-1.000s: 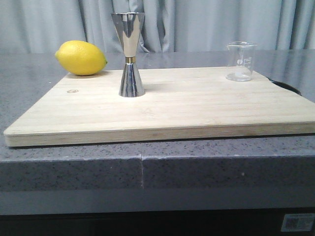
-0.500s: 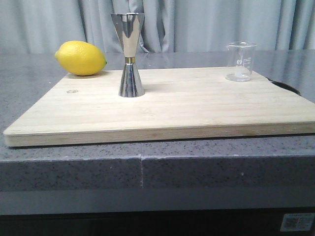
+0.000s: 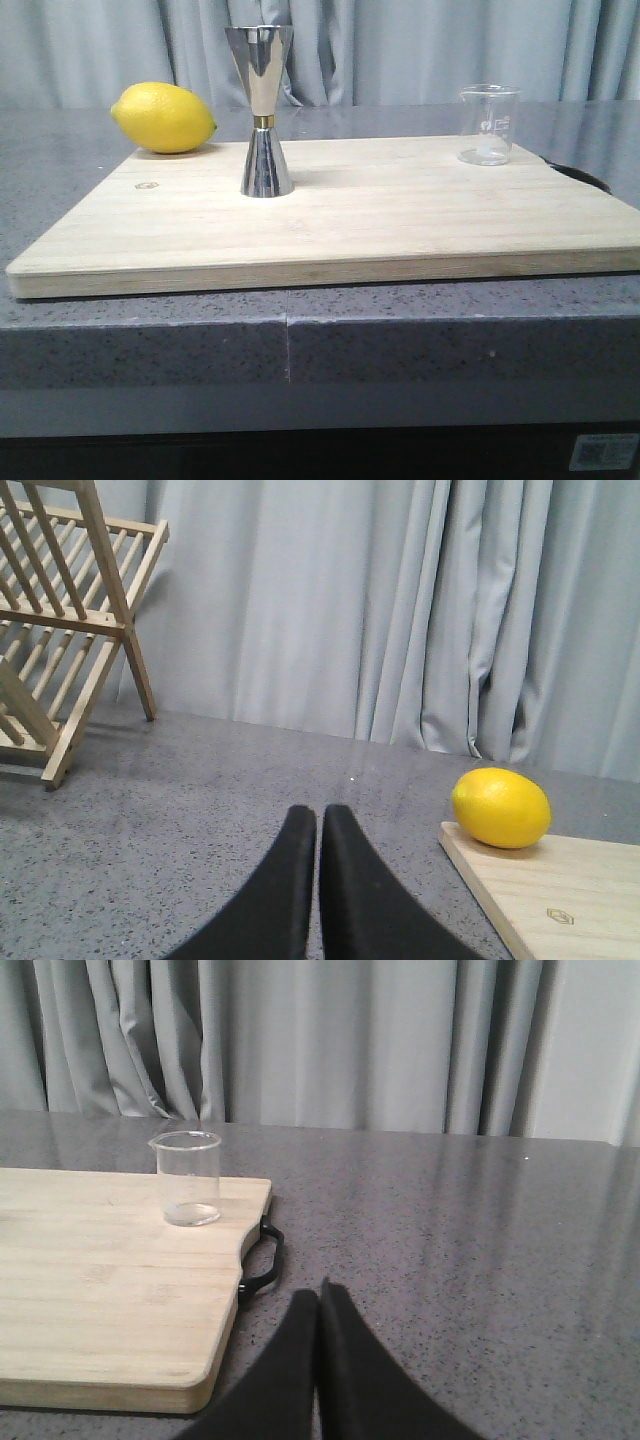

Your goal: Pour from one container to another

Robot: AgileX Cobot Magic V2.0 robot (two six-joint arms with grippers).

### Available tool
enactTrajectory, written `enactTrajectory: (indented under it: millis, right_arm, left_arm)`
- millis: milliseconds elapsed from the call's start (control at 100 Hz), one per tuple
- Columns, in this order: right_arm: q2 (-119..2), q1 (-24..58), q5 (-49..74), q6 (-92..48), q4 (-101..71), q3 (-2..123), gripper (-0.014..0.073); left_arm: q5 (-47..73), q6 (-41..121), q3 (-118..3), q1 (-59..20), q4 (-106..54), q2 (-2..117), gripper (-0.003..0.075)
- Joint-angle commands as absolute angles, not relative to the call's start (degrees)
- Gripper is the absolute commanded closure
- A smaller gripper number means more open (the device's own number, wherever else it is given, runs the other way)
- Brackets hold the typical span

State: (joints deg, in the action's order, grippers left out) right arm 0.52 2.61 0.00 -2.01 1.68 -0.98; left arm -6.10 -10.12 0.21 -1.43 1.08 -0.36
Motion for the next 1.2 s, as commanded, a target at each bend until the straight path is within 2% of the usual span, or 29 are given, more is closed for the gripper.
enactTrajectory:
  millis: [0,1190]
  right_arm:
    - [1.67,2.14,-4.86,-2.42,1.52,-1.20,0.0652]
    - [1.67,-1.03,-2.50,-2.42,1.52,-1.20,0.0652]
  left_arm:
    - [-10.66,-10.35,1.90,-1.94,1.12,-1.61,0.0739]
    - [-10.66,-10.35,1.90,-1.94,1.12,-1.61,0.0739]
